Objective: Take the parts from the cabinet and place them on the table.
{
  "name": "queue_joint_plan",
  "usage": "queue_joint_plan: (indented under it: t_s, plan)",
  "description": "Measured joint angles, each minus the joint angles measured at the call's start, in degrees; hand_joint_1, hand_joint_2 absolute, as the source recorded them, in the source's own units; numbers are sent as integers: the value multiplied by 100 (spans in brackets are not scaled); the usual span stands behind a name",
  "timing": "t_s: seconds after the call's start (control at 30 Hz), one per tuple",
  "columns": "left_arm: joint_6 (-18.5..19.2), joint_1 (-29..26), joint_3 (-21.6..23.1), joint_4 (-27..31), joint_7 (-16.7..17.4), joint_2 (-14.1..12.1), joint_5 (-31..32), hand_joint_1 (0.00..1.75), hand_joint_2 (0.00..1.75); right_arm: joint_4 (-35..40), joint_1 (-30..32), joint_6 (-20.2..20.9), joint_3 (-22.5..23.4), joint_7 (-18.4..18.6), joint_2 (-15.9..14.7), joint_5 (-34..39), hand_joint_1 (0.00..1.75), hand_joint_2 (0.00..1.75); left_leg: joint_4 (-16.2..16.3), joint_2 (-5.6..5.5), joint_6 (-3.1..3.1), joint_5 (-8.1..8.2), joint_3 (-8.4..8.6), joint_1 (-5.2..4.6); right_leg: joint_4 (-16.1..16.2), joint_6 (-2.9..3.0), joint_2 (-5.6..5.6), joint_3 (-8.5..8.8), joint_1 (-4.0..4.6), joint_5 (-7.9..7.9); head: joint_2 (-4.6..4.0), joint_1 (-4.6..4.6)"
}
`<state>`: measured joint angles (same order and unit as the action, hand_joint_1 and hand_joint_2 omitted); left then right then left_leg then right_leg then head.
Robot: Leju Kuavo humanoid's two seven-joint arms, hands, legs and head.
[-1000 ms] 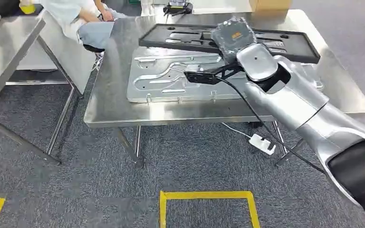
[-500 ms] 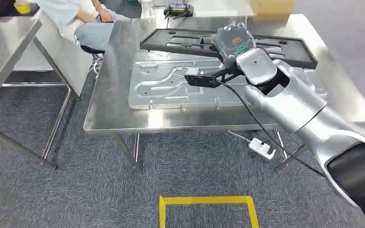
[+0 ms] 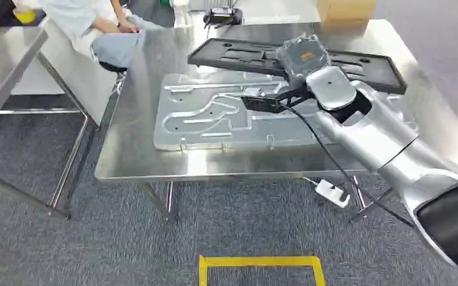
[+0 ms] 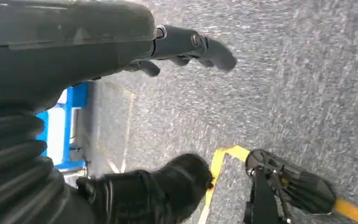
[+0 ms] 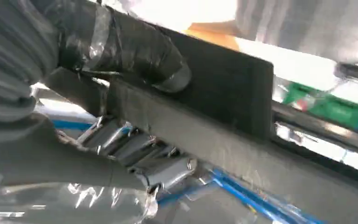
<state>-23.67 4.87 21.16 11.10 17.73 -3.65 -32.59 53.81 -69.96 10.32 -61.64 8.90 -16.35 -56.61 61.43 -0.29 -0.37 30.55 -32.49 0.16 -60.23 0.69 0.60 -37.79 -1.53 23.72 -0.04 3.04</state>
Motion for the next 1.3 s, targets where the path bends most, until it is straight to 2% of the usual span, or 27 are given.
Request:
queue_joint_plan:
  t_s: [0.07, 0.1, 0.13, 0.17, 0.2, 0.27, 0.33, 0.4, 0.43, 0.47, 0.5, 0.6, 0.63, 0.67, 0.7, 0.77, 0.8, 0.83, 0.87, 0.93, 1.0, 1.03, 1.13, 1.17, 1.2, 1.27, 1.3]
  plan:
    - [-7, 5, 0, 0, 0, -2, -15, 0, 175, 0, 2, -37, 2, 0, 0, 2, 175, 175, 824, 1, -53, 268, -473, 17, 21, 33, 12, 61, 0, 41, 0, 11]
    - [-7, 7, 2, 0, 0, -2, -31, 0, 175, 0, 25, -37, 2, -2, -2, 2, 175, 175, 1268, 1, -70, 316, -786, 23, 21, 34, 16, 101, 1, 80, 0, 7]
    - [-7, 5, 2, 0, 0, 0, -42, 0, 175, 0, 53, -37, 0, -4, -2, 2, 175, 175, 1439, 1, -74, 260, -964, 29, 21, 34, 19, 144, 3, 115, 0, 7]
    - [-4, -1, 7, 0, -2, 7, -42, 0, 175, 0, 76, -37, 0, -4, -2, 2, 175, 175, 1383, 1, -71, 83, -1032, 32, 21, 31, 21, 200, 6, 157, 0, 11]
    - [-4, -9, 9, 0, 0, 9, -46, 0, 175, 0, 80, -37, 0, -4, -2, 2, 175, 175, 1087, 1, -55, -213, -989, 32, 21, 24, 24, 266, 11, 204, 0, 7]
    - [-13, -11, 13, 0, 0, 4, -46, 0, 175, 0, 53, -48, 0, -2, -2, 2, 175, 175, 120, 1, 23, -892, -685, 25, 29, 4, 26, 408, 19, 295, 0, 5]
    - [-24, -22, 17, -7, -4, -4, -46, 0, 175, -4, 26, -74, 0, -2, -2, 2, 175, 175, -113, -1, 120, -874, -551, -58, 77, -49, 29, 435, 40, 321, 0, -6]
    - [-31, 15, 20, -6, -11, -7, -46, 0, 175, 0, 45, -88, 0, -15, 0, 2, 175, 175, -309, 1, 179, -719, -468, -75, 109, -109, 32, 408, 10, 323, 0, 11]
    - [-35, 18, 20, -4, -13, -7, -46, 0, 175, 0, 53, -92, 2, -20, -2, 2, 175, 175, -325, -4, 188, -714, -459, -74, 152, -143, 27, 430, 12, 321, 0, 9]
    - [-39, 11, 20, -7, -15, -7, -46, 0, 175, 4, 65, -96, 4, -37, -2, 2, 175, 175, -459, 7, 210, -740, -337, 7, 150, -186, 7, 447, 44, 364, 2, 11]
    - [-48, -5, 20, -7, -11, 0, -46, 0, 175, 2, 66, -101, 11, -46, -7, 4, 175, 175, -508, 13, 225, -729, -260, -7, 17, -186, -16, 425, 46, 408, 0, -35]
    - [-59, 10, 24, -7, -9, 0, -46, 0, 175, 0, 69, -138, 20, -61, -4, 4, 175, 175, -517, 20, 306, -638, -154, -6, -1178, -199, -16, -256, 43, 825, 0, -50]
    - [-61, 19, 33, -7, -9, 2, -48, 0, 175, -7, 114, -138, 18, -63, -4, 4, 175, 175, -501, 5, 307, -594, -123, -5, -1525, -219, -18, -516, 42, 870, 0, -48]
    - [-63, 18, 37, -4, -9, 4, -48, 0, 175, -13, 148, -138, 18, -66, -11, 4, 175, 175, -480, -8, 301, -548, -86, -1, -1581, -229, -21, -628, 38, 777, 0, -57]
    - [-66, 13, 37, -7, -9, 6, -48, 0, 175, -18, 168, -138, 18, -70, -11, 4, 175, 175, -449, -25, 285, -489, -35, 5, -1362, -232, -28, -594, 25, 541, 0, -50]
    - [-66, -9, 39, -7, -4, 13, -50, 0, 175, -17, 151, -149, 20, -70, -9, 4, 175, 175, -354, -41, 237, -342, 61, 12, -393, -231, -46, -242, -1, -109, 0, -50]
    - [-68, -14, 39, -7, -9, 13, -50, 0, 175, -20, 152, -155, 20, -72, -11, 4, 175, 175, -297, -41, 197, -257, 61, 13, -102, -225, -57, -122, 3, -153, 0, -54]
    - [-77, 9, 39, -7, -11, 13, -57, 0, 175, -22, 124, -168, 20, -72, -7, 4, 175, 175, -209, -56, 141, -201, 25, -39, -13, -212, -49, -37, 36, -73, 0, -63]
    - [-83, 7, 39, -7, -20, 13, -57, 0, 175, -22, 126, -173, 24, -90, -5, 4, 175, 175, -235, -62, 129, -198, 9, -30, -65, -155, -32, -66, 37, -57, 0, -52]
    - [-85, 13, 44, -7, -28, 13, -55, 0, 175, -26, 149, -177, 24, -109, 0, 4, 175, 175, -245, -52, 92, -187, 34, -11, -45, -106, -17, -81, 65, -31, 0, -33]
    - [-87, 13, 44, -7, -33, 20, -55, 0, 175, -31, 138, -182, 35, -111, -2, 4, 175, 175, -145, -31, 25, -78, 22, -8, -3, -36, -19, 3, 2, 6, 0, -26]
    - [-90, 13, 44, -7, -46, 20, -55, 0, 175, -31, 127, -188, 42, -111, 2, 4, 175, 175, 125, -11, -13, 28, -107, -4, 4, -12, -20, 31, -5, 21, 0, 15]
    - [-107, 17, 48, -7, -63, 13, -54, 0, 175, -33, 144, -199, 42, -120, 11, 4, 175, 175, 1420, -8, -69, 413, -896, 22, 5, 12, -4, 98, -3, 88, 0, 16]
    - [-107, 14, 50, -7, -70, 15, -53, 0, 175, -37, 173, -199, 42, -122, 13, 4, 175, 175, 1564, -8, -66, 335, -1061, 23, 5, 10, -3, 137, -3, 118, 0, 11]
    - [-107, 5, 50, -7, -70, 20, -55, 0, 175, -39, 188, -199, 42, -129, 20, 4, 175, 175, 1408, -8, -57, 107, -1071, 23, 5, 8, 1, 189, -2, 151, 0, 13]
    - [-109, 2, 52, -7, -72, 24, -55, 0, 175, -42, 177, -201, 42, -136, 24, 2, 175, 175, 524, -8, -2, -541, -782, 20, 7, -3, 4, 305, 4, 216, 0, 13]
    - [-120, 2, 52, -7, -83, 20, -59, 0, 175, -42, 162, -201, 42, -138, 24, 4, 175, 175, -34, -9, 59, -846, -588, 5, 23, -18, 2, 357, 6, 253, 0, 11]
